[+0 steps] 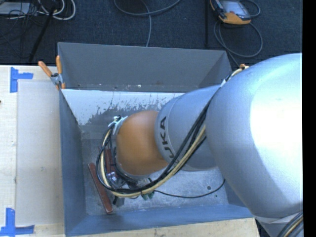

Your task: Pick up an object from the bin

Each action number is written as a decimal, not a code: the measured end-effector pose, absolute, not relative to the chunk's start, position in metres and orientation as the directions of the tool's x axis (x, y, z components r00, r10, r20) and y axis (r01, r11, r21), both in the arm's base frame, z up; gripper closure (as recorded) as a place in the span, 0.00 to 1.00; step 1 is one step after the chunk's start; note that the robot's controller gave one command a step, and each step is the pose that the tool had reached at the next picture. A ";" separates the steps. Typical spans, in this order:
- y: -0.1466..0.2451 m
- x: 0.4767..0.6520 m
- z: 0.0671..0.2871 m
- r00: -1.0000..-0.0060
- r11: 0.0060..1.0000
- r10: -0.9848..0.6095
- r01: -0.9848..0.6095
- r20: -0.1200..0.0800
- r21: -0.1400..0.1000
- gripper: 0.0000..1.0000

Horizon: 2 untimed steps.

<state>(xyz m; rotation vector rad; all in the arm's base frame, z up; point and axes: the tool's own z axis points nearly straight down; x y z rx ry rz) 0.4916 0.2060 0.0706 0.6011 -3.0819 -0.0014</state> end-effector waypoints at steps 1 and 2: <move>0.205 0.492 0.070 -0.927 0.927 -0.375 -0.375 -0.001 0.000 0.00; 0.228 0.546 0.076 -0.967 0.967 -0.256 -0.256 -0.003 0.001 0.00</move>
Offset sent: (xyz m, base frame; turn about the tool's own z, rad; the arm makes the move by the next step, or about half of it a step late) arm 0.0000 0.0000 0.0000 0.0000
